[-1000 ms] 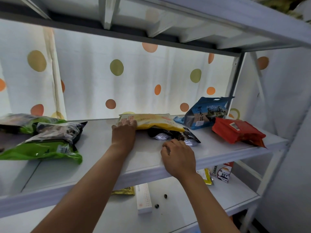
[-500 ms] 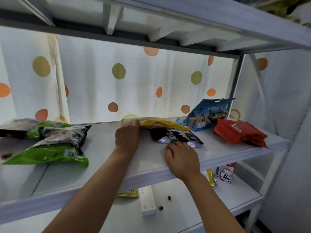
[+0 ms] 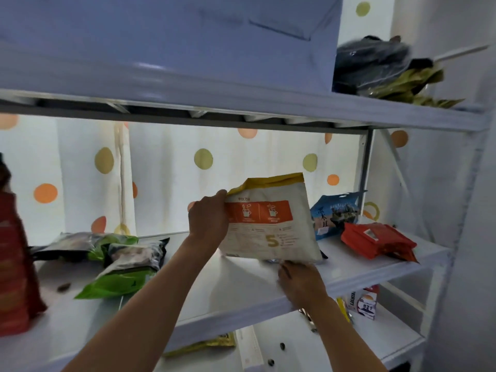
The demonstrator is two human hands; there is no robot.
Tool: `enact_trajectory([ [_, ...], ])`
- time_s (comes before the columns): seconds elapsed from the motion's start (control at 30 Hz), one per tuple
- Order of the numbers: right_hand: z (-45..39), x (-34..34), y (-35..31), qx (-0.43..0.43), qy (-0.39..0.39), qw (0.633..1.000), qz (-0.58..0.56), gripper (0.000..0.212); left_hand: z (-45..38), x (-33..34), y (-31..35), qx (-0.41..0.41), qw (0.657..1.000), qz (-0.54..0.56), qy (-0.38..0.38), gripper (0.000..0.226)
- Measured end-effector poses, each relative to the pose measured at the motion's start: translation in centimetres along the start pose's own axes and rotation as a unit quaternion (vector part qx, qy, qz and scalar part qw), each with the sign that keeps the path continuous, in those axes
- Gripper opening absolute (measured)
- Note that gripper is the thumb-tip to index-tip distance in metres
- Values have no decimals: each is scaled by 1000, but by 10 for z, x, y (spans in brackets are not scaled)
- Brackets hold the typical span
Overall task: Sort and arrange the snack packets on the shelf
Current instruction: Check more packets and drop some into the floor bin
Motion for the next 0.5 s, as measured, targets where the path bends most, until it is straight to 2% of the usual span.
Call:
enact_trajectory([
  [0.07,6,-7,-9,41,-48,998,-11,32,3,-15,0,-4,1000,30,-7,25],
  [0.13,17,-17,-24,173,-28,973,-149,18,9,-27,0,-9,998,63,-20,24],
  [0.17,20,-19,-29,224,-23,936,-270,10,12,-31,1,-14,997,77,-28,23],
  [0.2,25,-25,-37,248,10,887,-391,14,14,-35,1,-19,995,90,-36,23],
  [0.27,41,-41,-48,253,79,788,-556,34,20,-43,3,-31,992,113,-49,23],
  [0.3,48,-48,-50,247,96,757,-597,36,23,-46,5,-35,990,122,-58,23],
  [0.37,64,-64,-55,217,110,716,-655,19,25,-53,9,-38,988,134,-66,21],
  [0.43,77,-82,-61,163,121,685,-700,31,28,-58,12,-41,987,141,-70,19],
  [0.5,88,-102,-66,135,146,670,-716,30,28,-57,15,-45,982,165,-84,19],
])
Point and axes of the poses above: each hand's wrist, its own z-axis away from the middle knuckle, its own x-axis out of the palm, y = z × x, the point moved 2 cm from there along -z, towards the middle knuckle, and after that the axes turned 8 degrees about -z, right-handed, at the moved point
